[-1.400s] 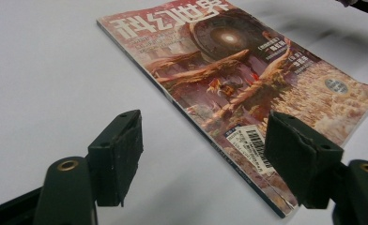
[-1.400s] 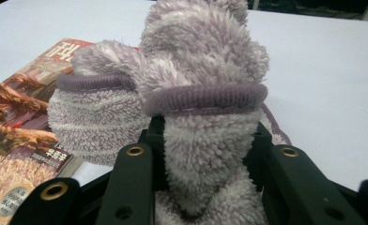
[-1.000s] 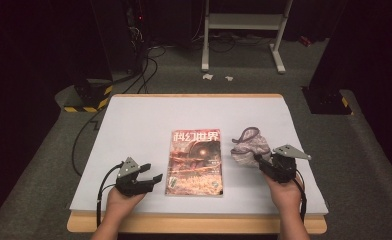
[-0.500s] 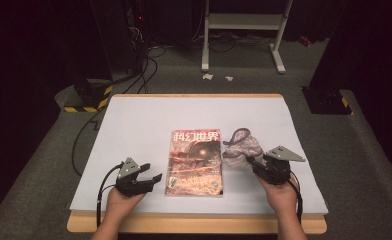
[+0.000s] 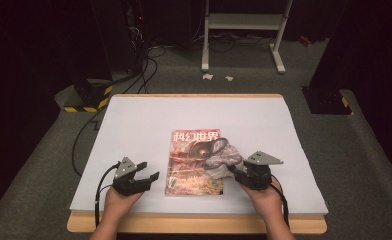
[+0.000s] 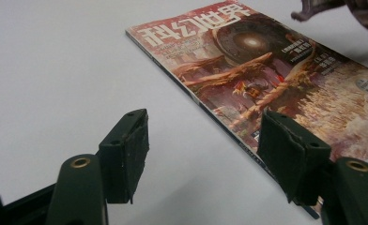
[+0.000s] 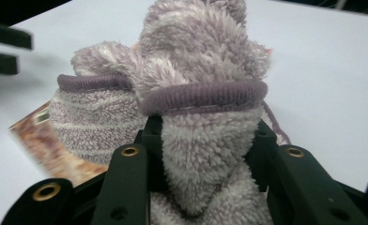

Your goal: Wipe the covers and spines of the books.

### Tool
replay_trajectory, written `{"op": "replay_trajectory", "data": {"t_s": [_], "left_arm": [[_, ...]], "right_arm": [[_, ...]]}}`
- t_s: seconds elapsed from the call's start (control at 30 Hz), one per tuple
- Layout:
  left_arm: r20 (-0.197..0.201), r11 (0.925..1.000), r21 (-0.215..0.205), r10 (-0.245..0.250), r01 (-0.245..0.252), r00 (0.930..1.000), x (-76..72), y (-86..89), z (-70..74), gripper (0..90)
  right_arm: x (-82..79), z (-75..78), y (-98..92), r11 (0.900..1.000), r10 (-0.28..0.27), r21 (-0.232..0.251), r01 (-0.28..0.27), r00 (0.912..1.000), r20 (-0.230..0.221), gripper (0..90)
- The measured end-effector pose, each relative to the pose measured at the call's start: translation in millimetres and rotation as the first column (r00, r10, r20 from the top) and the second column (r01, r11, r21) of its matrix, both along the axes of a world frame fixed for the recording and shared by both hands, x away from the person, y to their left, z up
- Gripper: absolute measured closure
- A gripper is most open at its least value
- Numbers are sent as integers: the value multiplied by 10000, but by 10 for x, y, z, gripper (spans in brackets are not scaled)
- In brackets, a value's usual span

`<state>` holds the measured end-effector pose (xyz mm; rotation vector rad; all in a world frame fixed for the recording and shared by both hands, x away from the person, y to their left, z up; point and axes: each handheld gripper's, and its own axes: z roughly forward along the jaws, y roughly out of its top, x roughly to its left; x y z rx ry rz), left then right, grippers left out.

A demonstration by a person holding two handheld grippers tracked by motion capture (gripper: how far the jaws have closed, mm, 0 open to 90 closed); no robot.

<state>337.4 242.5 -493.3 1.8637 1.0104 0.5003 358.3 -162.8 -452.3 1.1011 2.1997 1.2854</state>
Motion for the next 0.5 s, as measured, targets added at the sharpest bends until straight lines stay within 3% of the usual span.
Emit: {"op": "replay_trajectory", "data": {"t_s": [0.23, 0.5], "left_arm": [[-105, 9999, 30, 124, -124, 9999, 1, 12, -9, 326], [-137, 9999, 102, 82, -80, 9999, 5, 4, -18, 327]], "right_arm": [[-62, -146, 250, 9957, 714, -572, -730, 9970, -302, 620], [-44, -394, 381, 9852, 995, -1296, -1117, 9903, -975, 618]]}}
